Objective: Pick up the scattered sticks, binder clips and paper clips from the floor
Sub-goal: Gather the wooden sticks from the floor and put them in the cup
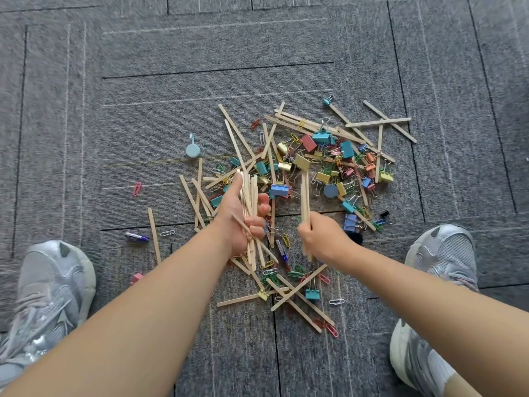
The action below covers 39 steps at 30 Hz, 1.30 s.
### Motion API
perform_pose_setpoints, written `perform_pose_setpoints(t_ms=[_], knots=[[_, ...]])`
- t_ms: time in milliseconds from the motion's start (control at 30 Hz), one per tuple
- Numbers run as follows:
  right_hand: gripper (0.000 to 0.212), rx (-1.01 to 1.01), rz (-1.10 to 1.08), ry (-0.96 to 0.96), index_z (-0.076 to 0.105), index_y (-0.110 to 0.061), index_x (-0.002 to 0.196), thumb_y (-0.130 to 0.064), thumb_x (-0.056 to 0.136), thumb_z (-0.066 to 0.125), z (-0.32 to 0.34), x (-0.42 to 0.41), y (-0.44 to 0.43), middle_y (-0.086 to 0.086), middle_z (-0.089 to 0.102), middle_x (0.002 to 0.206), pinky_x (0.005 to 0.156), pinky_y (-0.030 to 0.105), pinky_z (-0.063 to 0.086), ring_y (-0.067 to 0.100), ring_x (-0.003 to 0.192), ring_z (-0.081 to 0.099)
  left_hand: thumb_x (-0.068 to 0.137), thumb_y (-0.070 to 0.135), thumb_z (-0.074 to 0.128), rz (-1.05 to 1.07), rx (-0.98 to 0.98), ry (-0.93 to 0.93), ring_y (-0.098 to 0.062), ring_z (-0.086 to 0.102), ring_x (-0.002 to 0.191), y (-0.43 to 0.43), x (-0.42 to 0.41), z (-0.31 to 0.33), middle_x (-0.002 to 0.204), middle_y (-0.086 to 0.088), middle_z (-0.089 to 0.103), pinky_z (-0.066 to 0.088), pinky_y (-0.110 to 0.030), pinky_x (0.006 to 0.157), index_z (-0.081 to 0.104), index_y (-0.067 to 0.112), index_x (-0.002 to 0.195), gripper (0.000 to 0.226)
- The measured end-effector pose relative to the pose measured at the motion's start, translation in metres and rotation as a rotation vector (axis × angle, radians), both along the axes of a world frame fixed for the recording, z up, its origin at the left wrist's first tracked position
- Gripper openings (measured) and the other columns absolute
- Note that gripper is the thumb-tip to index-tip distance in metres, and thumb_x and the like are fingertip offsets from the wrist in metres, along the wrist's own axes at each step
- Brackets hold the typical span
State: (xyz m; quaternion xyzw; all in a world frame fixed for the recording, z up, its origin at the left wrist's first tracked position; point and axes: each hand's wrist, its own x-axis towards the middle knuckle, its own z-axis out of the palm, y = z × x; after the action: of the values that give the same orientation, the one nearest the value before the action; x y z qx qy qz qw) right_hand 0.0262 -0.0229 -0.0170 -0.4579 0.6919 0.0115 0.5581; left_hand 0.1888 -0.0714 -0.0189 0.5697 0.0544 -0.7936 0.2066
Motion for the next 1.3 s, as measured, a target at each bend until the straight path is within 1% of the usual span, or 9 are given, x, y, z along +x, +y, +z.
perform_pose_setpoints(t_ms=[267,400,500,667,833,933,1067,1233,1300], knots=[[0.022,-0.160,-0.063,-0.315,0.059,-0.016,0.102,-0.018,0.099,0.037,0.031,0.044,-0.002,-0.009,0.057,0.078,0.050,0.014,0.037,0.003,0.059,0.047,0.076,0.063,0.057,-0.106,-0.168,-0.001,-0.001,0.028,0.031,-0.007,-0.007,0.007,0.071,-0.001,0.060,0.024,-0.012,0.028,0.059,0.010,0.095,0.057],[0.027,0.103,-0.326,-0.529,0.054,-0.010,0.083,-0.010,0.097,0.031,0.036,0.038,-0.012,-0.011,0.056,0.054,0.050,0.017,0.043,0.004,0.048,0.051,0.079,0.048,0.061,-0.068,-0.185,0.034,-0.001,0.028,0.032,-0.003,-0.001,0.005,0.077,0.000,0.070,0.024,-0.013,0.029,0.064,0.010,0.100,0.044],[0.025,0.239,-0.449,-0.648,0.048,-0.010,0.078,-0.017,0.097,0.034,0.032,0.027,-0.016,0.002,0.049,0.061,0.056,0.031,0.045,0.017,0.052,0.047,0.091,0.035,0.057,-0.077,-0.180,-0.010,-0.002,0.029,0.031,-0.003,-0.001,0.005,0.076,-0.001,0.069,0.025,-0.013,0.027,0.062,0.010,0.093,0.026],[0.014,0.290,-0.479,-0.784,0.050,-0.007,0.088,-0.015,0.098,0.045,0.025,0.019,-0.013,0.001,0.054,0.064,0.048,0.023,0.049,0.012,0.049,0.050,0.093,0.032,0.056,-0.016,-0.195,-0.093,-0.002,0.028,0.032,-0.008,-0.007,0.007,0.071,0.002,0.068,0.024,-0.012,0.028,0.060,0.011,0.089,0.022],[0.012,0.207,-0.429,-0.604,0.056,-0.006,0.095,-0.018,0.092,0.057,0.015,0.016,-0.013,0.006,0.058,0.081,0.058,0.028,0.055,0.015,0.063,0.058,0.096,0.034,0.052,0.076,-0.130,-0.139,-0.001,0.026,0.030,-0.006,-0.007,0.003,0.058,0.001,0.060,0.022,-0.013,0.028,0.058,0.009,0.086,0.027],[0.036,-0.005,-0.397,-0.401,0.053,-0.013,0.113,-0.036,0.087,0.064,0.007,0.020,-0.006,0.005,0.057,0.104,0.078,0.034,0.053,0.018,0.093,0.059,0.098,0.035,0.049,0.153,-0.082,-0.114,-0.001,0.026,0.028,-0.007,-0.006,-0.001,0.070,-0.005,0.054,0.022,-0.012,0.028,0.052,0.012,0.085,0.027],[0.063,0.116,-0.306,-0.619,0.054,-0.017,0.125,-0.052,0.074,0.064,0.004,0.029,-0.003,0.006,0.063,0.114,0.095,0.039,0.045,0.020,0.105,0.058,0.096,0.034,0.052,0.170,-0.050,-0.088,-0.006,0.039,0.031,-0.006,-0.007,0.001,0.050,0.002,0.051,0.036,-0.019,0.046,0.052,0.013,0.076,0.029],[0.046,0.191,-0.221,-0.768,0.055,-0.009,0.102,-0.051,0.084,0.057,0.006,0.026,-0.003,-0.007,0.053,0.068,0.058,0.016,0.033,0.009,0.059,0.042,0.095,0.035,0.053,0.261,-0.071,-0.075,-0.008,0.030,0.039,-0.007,-0.006,-0.001,0.042,0.005,0.041,0.032,-0.019,0.055,0.053,0.012,0.072,0.032],[0.038,0.307,-0.215,-0.797,0.055,-0.012,0.099,-0.046,0.082,0.051,0.009,0.015,-0.006,-0.011,0.044,0.059,0.053,0.018,0.023,0.004,0.051,0.031,0.096,0.034,0.050,0.331,-0.126,-0.104,-0.006,0.029,0.034,-0.009,-0.003,0.002,0.043,0.005,0.043,0.031,-0.018,0.044,0.053,0.011,0.075,0.031]])
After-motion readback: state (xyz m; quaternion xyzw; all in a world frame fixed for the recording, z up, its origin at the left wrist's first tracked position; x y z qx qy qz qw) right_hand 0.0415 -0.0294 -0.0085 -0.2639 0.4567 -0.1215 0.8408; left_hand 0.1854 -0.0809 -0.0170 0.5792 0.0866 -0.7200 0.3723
